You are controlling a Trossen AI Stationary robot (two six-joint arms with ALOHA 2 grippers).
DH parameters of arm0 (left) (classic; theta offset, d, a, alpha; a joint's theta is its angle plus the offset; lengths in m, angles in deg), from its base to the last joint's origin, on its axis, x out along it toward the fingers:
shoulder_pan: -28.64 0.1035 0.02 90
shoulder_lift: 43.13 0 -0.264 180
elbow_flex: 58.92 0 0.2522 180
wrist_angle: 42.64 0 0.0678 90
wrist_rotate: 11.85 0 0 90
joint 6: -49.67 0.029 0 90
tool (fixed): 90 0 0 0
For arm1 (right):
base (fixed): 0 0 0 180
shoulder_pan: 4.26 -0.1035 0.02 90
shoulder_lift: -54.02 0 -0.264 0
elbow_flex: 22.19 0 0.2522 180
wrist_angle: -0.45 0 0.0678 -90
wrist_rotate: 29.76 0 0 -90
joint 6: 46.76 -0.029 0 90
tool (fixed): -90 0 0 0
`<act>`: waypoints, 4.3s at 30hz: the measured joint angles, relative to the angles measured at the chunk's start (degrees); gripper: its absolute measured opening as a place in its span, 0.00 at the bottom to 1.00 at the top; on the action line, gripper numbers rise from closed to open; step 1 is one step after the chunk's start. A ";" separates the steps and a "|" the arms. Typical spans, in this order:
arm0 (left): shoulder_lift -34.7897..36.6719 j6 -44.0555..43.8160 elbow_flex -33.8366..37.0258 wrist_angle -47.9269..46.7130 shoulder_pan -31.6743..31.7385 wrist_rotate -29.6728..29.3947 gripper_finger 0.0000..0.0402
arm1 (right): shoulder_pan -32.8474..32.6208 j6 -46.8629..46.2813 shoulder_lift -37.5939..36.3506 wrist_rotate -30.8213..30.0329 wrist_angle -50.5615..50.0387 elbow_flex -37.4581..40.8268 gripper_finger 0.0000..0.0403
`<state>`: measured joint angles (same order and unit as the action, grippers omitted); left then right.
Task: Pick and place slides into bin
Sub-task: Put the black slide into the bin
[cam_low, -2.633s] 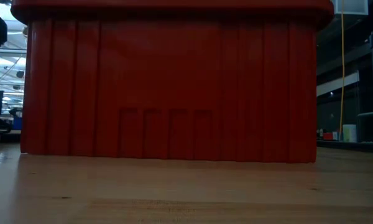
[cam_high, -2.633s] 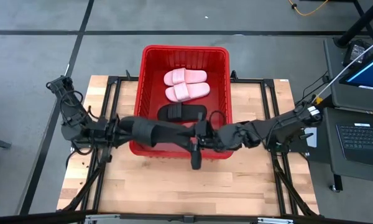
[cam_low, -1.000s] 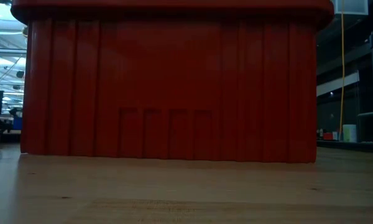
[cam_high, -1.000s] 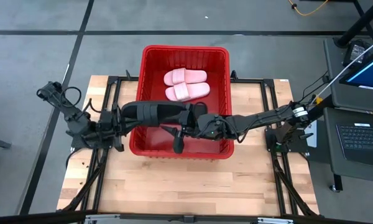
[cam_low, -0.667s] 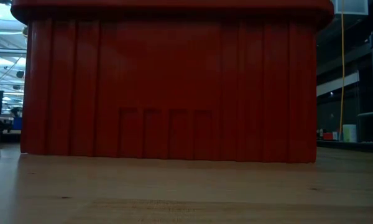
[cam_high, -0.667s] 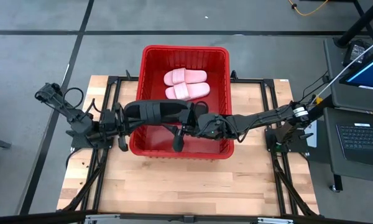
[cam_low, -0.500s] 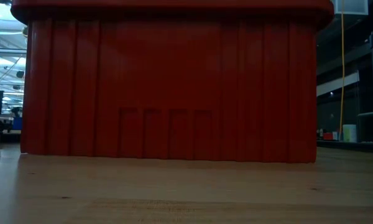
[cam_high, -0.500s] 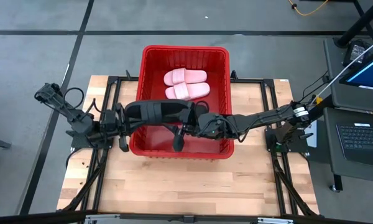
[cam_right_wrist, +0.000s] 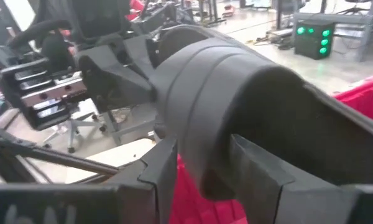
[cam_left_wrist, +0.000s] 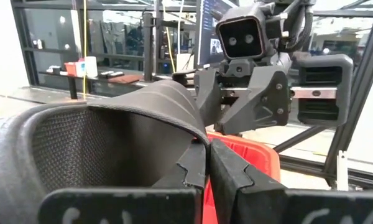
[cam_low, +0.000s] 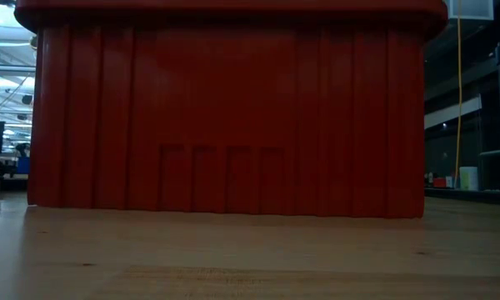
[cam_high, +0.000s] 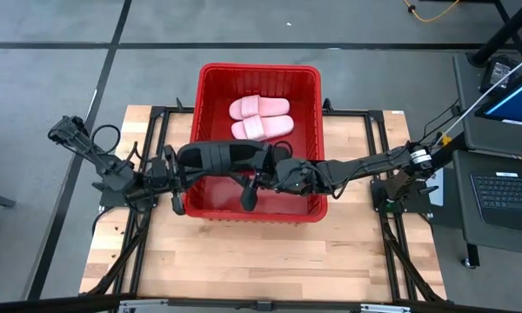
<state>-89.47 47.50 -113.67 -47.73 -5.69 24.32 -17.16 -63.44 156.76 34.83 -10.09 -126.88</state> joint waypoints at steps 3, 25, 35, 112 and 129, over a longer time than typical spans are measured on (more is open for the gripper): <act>-0.01 -0.02 0.00 0.13 0.00 -0.62 0.01 | -0.21 0.06 0.00 1.23 0.97 0.00 0.36; -1.34 -1.11 -0.11 1.35 3.43 1.89 0.01 | -0.44 0.73 -0.09 1.12 0.87 0.00 0.36; -1.41 -0.68 -0.09 2.36 4.61 2.82 0.01 | -0.42 0.74 -0.15 0.34 1.28 0.00 0.24; 10.01 8.00 0.00 -5.31 5.92 11.74 0.28 | -0.59 7.82 -9.90 -7.39 -12.51 -0.09 0.03; 0.39 9.22 -10.63 -9.70 14.93 33.01 0.28 | 1.76 8.27 -13.50 -8.18 -16.94 -0.07 0.03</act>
<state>-89.08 56.72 -124.30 -57.44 9.24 57.33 -15.40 -55.18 143.26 26.65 -27.03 -126.95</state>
